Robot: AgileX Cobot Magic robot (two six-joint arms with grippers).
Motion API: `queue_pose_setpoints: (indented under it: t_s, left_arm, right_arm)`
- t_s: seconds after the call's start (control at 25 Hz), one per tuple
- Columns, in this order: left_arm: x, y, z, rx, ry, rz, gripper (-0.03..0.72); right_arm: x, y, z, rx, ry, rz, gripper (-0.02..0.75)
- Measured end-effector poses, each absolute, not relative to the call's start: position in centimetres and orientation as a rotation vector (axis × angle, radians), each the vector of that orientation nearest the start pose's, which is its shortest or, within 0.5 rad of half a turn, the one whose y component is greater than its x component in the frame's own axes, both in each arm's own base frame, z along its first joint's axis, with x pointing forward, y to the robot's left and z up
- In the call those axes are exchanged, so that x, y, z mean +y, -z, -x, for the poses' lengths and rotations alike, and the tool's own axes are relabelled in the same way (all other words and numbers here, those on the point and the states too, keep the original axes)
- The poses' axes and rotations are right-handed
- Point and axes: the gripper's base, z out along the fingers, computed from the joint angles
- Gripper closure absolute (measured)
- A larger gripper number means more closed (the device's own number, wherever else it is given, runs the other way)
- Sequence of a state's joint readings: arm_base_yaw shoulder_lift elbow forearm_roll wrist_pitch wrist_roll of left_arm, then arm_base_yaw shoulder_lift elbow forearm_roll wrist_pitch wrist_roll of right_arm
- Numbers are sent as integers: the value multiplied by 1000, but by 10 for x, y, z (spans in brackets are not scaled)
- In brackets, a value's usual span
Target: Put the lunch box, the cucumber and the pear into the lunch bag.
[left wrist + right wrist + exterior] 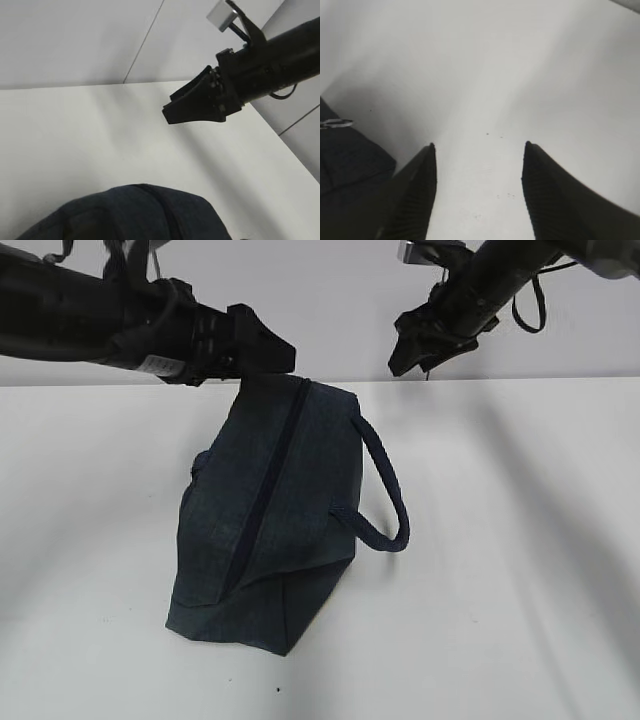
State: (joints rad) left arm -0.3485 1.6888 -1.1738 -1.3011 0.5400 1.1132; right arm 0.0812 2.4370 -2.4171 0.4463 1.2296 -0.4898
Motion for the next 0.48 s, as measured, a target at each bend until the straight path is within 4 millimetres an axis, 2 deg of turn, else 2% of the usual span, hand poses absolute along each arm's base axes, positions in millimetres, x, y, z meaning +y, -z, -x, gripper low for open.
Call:
queue_pose_setpoints:
  t_s: [0.12,0.32,0.48]
  left_arm:
    - [-159,-281,-338,2100,819,-496,202]
    - [-126,-303,-338,2047,723,-463,201]
    - [-103,-315,-336,2027,618,-485,201]
  right_arm:
    - [74,-248,-521,2561,-416,561,314]
    - [69,-251,-521,2609,-371,435,349]
    - [69,-273,-515,2584,-375,375,364]
